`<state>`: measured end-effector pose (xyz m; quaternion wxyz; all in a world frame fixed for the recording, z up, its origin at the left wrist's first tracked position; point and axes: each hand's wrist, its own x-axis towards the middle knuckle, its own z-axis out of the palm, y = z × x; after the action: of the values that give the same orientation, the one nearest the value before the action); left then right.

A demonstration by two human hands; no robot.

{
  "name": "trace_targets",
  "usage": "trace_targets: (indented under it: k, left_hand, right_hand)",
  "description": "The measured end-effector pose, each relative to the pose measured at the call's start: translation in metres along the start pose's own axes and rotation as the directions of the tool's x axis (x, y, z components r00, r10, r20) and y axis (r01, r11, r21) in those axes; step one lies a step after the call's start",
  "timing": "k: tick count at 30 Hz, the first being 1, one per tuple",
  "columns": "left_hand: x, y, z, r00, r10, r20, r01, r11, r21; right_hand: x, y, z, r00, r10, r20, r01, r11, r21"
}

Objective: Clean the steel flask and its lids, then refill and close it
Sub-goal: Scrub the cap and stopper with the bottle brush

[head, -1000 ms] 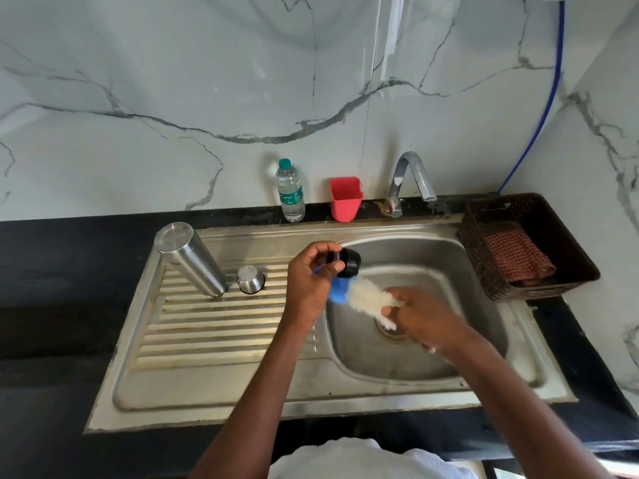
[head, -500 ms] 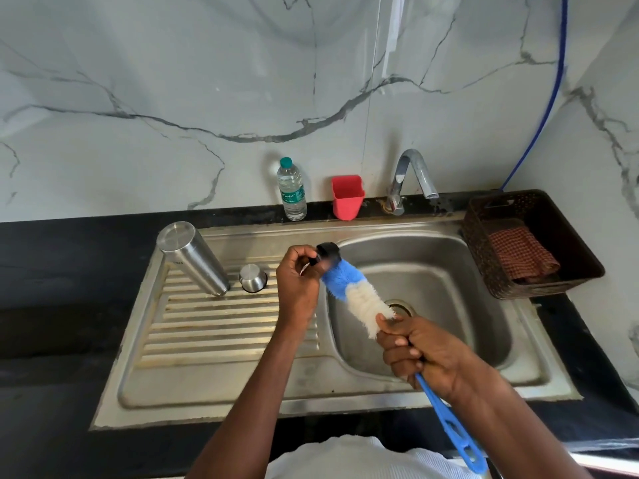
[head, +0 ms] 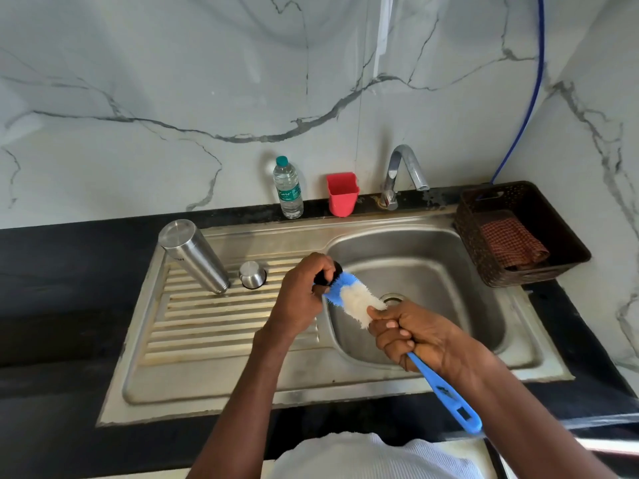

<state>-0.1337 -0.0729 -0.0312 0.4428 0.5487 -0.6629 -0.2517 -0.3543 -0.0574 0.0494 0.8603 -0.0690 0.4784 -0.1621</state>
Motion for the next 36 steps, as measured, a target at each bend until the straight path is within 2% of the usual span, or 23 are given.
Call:
trace_targets:
  k: [3, 5, 7, 9, 11, 15, 17, 19, 21, 24, 26, 30, 32, 33, 35, 36]
  left_hand:
    - [-0.008, -0.006, -0.009, 0.987, -0.121, -0.105, 0.107, 0.985, -0.133]
    - [-0.011, 0.006, -0.003, 0.960, -0.236, -0.147, 0.185, 0.938, -0.294]
    - [-0.013, 0.020, 0.008, 0.910, -0.383, -0.160, 0.246, 0.808, -0.535]
    - [-0.013, 0.028, 0.016, 0.830, -0.546, -0.114, 0.291, 0.599, -0.746]
    - [-0.010, 0.027, 0.015, 0.754, -0.646, -0.118, 0.302, 0.501, -0.811]
    - [-0.004, 0.023, -0.005, 0.645, -0.750, -0.148, 0.327, 0.446, -0.833]
    - [-0.008, 0.024, -0.007, 0.603, -0.796, -0.063, 0.426, 0.387, -0.818]
    - [-0.014, 0.025, -0.007, 0.571, -0.815, 0.094, 0.539, 0.287, -0.792]
    - [-0.014, 0.025, -0.016, 0.506, -0.822, 0.262, 0.620, 0.136, -0.773]
    - [-0.012, 0.021, -0.043, 0.379, -0.789, 0.483, 0.649, -0.146, -0.747]
    - [-0.016, 0.019, -0.049, 0.335, -0.749, 0.572, 0.685, -0.223, -0.694]
    - [-0.027, 0.012, -0.052, 0.323, -0.667, 0.671, 0.693, -0.316, -0.648]
    - [-0.026, 0.009, -0.059, 0.335, -0.697, 0.633, 0.683, -0.283, -0.673]
    - [-0.025, 0.006, -0.060, 0.350, -0.723, 0.596, 0.675, -0.246, -0.695]
    - [-0.024, 0.003, -0.058, 0.405, -0.753, 0.518, 0.646, -0.165, -0.745]
    - [-0.024, 0.004, -0.056, 0.445, -0.758, 0.477, 0.647, -0.096, -0.757]
  right_hand:
    - [-0.009, 0.014, 0.004, 0.996, -0.084, -0.034, 0.079, 0.986, -0.148]
    - [-0.005, 0.016, 0.005, 0.996, -0.082, -0.043, 0.075, 0.986, -0.147]
    - [0.004, 0.014, 0.006, 0.998, -0.053, -0.030, 0.050, 0.995, -0.085]
    - [0.011, 0.014, 0.010, 0.997, -0.074, -0.019, 0.073, 0.996, -0.059]
    - [0.010, 0.020, 0.011, 0.989, -0.149, -0.027, 0.146, 0.985, -0.091]
    - [-0.004, 0.041, 0.017, 0.960, -0.280, -0.003, 0.276, 0.950, -0.145]
    - [-0.001, 0.044, 0.018, 0.956, -0.293, -0.011, 0.290, 0.950, -0.116]
    - [0.005, 0.043, 0.016, 0.953, -0.301, -0.021, 0.299, 0.951, -0.078]
    - [0.003, 0.045, 0.010, 0.956, -0.295, -0.001, 0.294, 0.952, -0.087]
    - [-0.009, 0.057, 0.005, 0.955, -0.293, 0.043, 0.296, 0.939, -0.174]
    - [-0.011, 0.064, 0.006, 0.943, -0.331, 0.034, 0.330, 0.916, -0.228]
    - [-0.001, 0.057, 0.017, 0.928, -0.373, 0.008, 0.363, 0.895, -0.259]
    - [0.001, 0.064, 0.023, 0.869, -0.485, -0.098, 0.392, 0.795, -0.463]
    - [-0.001, 0.073, 0.028, 0.800, -0.584, -0.138, 0.385, 0.676, -0.628]
    - [-0.004, 0.097, 0.039, 0.601, -0.794, -0.095, 0.258, 0.306, -0.916]
    - [-0.005, 0.107, 0.047, 0.540, -0.841, -0.030, 0.162, 0.139, -0.977]
